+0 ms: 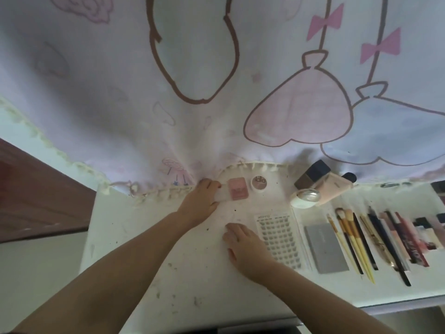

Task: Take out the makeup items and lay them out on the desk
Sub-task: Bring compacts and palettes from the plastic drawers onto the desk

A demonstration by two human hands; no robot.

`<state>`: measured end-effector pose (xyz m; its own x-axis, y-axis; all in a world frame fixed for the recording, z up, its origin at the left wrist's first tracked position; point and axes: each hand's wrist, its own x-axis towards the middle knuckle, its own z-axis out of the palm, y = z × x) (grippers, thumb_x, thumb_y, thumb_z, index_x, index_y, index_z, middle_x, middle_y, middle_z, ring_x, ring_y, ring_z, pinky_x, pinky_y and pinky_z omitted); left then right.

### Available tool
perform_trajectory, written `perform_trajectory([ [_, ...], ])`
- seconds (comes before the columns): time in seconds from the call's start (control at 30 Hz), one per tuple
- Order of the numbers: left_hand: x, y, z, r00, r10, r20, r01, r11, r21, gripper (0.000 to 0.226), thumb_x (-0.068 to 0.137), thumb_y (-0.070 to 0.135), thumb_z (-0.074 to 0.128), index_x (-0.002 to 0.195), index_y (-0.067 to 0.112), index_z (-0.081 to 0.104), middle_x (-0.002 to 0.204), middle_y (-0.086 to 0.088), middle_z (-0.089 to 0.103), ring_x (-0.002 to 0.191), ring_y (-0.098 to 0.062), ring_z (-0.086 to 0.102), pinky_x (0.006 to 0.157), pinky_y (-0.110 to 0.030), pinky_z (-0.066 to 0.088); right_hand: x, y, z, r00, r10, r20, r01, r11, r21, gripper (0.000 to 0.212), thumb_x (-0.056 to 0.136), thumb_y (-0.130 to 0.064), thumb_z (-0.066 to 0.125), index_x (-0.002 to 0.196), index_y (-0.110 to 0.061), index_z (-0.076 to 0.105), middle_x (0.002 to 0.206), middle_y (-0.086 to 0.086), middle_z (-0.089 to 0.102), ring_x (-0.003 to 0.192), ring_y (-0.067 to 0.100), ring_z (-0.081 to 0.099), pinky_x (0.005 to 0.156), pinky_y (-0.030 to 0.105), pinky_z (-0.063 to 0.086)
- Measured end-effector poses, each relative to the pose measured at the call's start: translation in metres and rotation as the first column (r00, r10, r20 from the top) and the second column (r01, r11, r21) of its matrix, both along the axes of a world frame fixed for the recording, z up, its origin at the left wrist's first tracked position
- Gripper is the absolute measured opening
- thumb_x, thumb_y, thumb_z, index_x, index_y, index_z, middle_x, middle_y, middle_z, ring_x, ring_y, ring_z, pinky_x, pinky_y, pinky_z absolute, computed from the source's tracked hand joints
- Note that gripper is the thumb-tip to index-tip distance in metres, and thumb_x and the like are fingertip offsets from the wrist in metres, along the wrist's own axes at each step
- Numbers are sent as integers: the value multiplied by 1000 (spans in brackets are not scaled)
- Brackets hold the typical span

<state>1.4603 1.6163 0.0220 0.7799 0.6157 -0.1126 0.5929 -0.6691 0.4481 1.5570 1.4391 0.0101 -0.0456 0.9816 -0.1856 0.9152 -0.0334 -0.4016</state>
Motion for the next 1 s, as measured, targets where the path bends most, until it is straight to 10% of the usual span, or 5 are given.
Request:
perform_trajectory([
  [0.1,-14,2,-7,996,49,-75,-47,999,19,34,87,16,57,120,11,47,121,-6,46,110,-24,47,78,-31,41,-9,-5,-8,998,-34,62,35,999,-9,42,95,-19,35,134,-6,43,150,13,29,140,27,25,116,34,17],
  [0.3,-9,1,-10,994,50,-101,-45,998,45,31,85,14,56,114,8,49,120,-10,48,111,-28,46,85,-37,43,-8,-8,-9,995,-35,92,29,997,67,35,78,-13,64,111,-5,63,127,17,58,117,33,57,97,41,48],
  [0.47,-16,0,2,999,22,-46,-20,999,41,32,87,19,55,118,11,48,121,-5,46,110,-24,46,82,-32,42,-1,-1,-4,996,46,76,-39,994,-99,43,96,-20,38,136,-6,40,152,13,26,141,27,23,116,36,20],
  [0.67,-12,-4,42,981,-192,18,191,980,49,29,93,23,49,120,13,48,118,-5,53,109,-22,49,84,-34,43,16,6,41,976,-157,149,163,986,-33,36,98,-27,39,129,-12,48,146,8,35,126,27,42,99,38,39],
  [1.0,53,-154,88,700,-710,78,687,699,198,38,98,40,37,117,13,56,110,-6,61,100,-24,57,84,-28,38,-1,-179,86,433,-867,248,874,471,121,43,99,-44,28,135,-25,42,145,0,39,132,22,38,109,41,27],
])
